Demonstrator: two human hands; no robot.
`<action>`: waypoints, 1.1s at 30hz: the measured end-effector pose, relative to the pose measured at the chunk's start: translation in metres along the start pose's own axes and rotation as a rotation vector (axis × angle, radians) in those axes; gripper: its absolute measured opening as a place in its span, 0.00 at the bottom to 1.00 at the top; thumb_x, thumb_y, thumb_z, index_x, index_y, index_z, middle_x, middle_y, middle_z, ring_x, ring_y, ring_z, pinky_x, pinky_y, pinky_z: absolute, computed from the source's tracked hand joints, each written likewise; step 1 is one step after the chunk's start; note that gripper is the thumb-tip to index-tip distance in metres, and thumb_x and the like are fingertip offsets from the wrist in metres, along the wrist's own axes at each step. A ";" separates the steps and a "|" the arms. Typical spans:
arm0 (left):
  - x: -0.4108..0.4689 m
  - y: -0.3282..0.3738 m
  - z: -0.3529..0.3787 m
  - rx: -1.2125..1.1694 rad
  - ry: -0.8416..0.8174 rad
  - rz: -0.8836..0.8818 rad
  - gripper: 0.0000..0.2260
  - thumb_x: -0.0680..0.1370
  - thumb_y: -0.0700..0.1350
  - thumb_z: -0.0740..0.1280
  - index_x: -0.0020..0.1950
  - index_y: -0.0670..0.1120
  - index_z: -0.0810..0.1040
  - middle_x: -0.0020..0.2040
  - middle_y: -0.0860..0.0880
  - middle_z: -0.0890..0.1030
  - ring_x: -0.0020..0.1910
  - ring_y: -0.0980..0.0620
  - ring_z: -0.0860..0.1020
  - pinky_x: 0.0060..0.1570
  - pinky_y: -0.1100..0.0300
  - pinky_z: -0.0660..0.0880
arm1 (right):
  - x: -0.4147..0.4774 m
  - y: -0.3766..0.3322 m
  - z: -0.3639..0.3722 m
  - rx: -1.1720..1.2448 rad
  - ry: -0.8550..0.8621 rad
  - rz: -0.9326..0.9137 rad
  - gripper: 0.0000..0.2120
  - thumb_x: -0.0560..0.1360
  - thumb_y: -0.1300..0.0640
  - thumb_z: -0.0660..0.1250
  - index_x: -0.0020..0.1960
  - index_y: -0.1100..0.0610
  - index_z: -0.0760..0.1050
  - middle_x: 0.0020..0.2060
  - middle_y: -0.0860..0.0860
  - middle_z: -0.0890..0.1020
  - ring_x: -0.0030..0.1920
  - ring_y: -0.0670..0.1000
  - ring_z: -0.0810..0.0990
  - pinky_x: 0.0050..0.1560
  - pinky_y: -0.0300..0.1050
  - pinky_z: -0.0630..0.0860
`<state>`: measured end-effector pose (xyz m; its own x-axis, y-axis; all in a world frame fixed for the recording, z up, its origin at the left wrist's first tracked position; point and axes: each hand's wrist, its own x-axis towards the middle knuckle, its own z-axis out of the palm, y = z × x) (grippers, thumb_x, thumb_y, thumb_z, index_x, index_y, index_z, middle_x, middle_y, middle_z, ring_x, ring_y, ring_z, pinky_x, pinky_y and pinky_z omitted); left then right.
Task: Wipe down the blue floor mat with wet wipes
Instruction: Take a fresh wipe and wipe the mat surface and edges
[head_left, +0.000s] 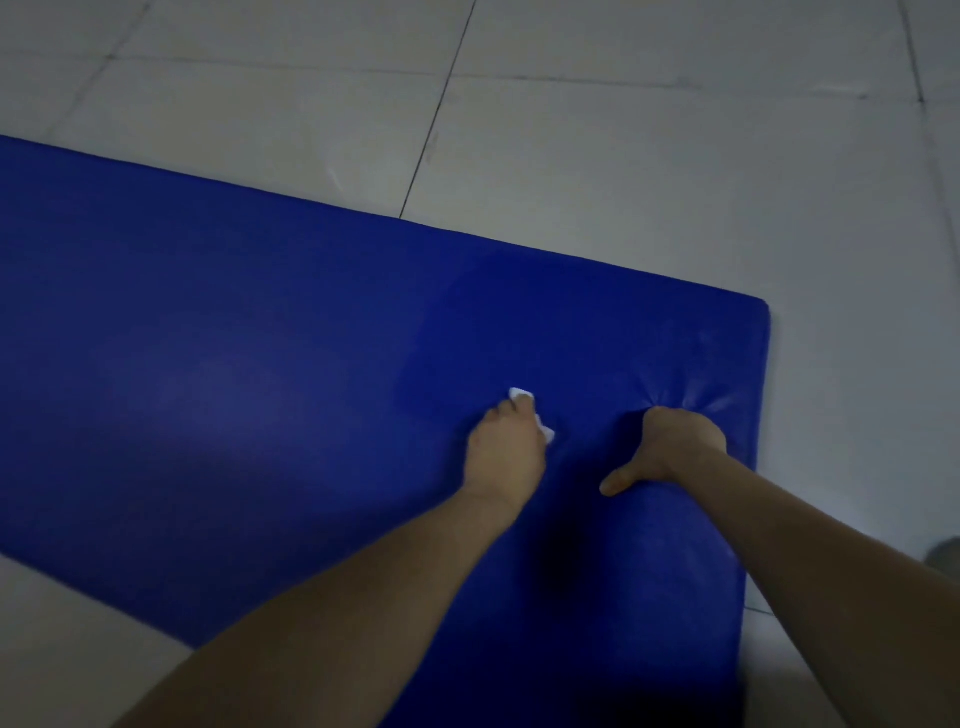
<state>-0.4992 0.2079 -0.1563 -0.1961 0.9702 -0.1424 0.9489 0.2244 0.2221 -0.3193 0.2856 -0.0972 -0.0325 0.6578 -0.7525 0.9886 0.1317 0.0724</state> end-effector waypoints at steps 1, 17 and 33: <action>-0.007 0.016 0.003 0.020 -0.015 0.047 0.26 0.84 0.55 0.62 0.74 0.38 0.66 0.54 0.44 0.80 0.50 0.47 0.80 0.44 0.55 0.77 | 0.001 0.000 0.000 -0.002 0.003 -0.001 0.39 0.51 0.25 0.78 0.43 0.51 0.65 0.43 0.47 0.77 0.40 0.48 0.75 0.37 0.45 0.73; 0.007 -0.105 -0.022 0.128 0.021 -0.090 0.15 0.79 0.58 0.69 0.54 0.48 0.71 0.44 0.50 0.79 0.42 0.48 0.79 0.40 0.52 0.77 | 0.002 0.001 -0.001 0.007 -0.025 -0.001 0.39 0.51 0.26 0.78 0.43 0.51 0.64 0.44 0.47 0.77 0.41 0.48 0.76 0.38 0.45 0.73; -0.065 0.043 0.027 -0.109 0.022 0.182 0.17 0.79 0.51 0.71 0.62 0.41 0.77 0.42 0.48 0.82 0.40 0.49 0.80 0.43 0.56 0.77 | 0.002 -0.003 0.000 0.000 0.005 0.008 0.38 0.52 0.27 0.79 0.44 0.53 0.68 0.41 0.49 0.79 0.41 0.49 0.78 0.35 0.45 0.74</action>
<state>-0.4391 0.1521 -0.1641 -0.0308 0.9971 -0.0697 0.9370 0.0531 0.3452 -0.3227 0.2864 -0.0992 -0.0257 0.6627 -0.7484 0.9888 0.1268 0.0783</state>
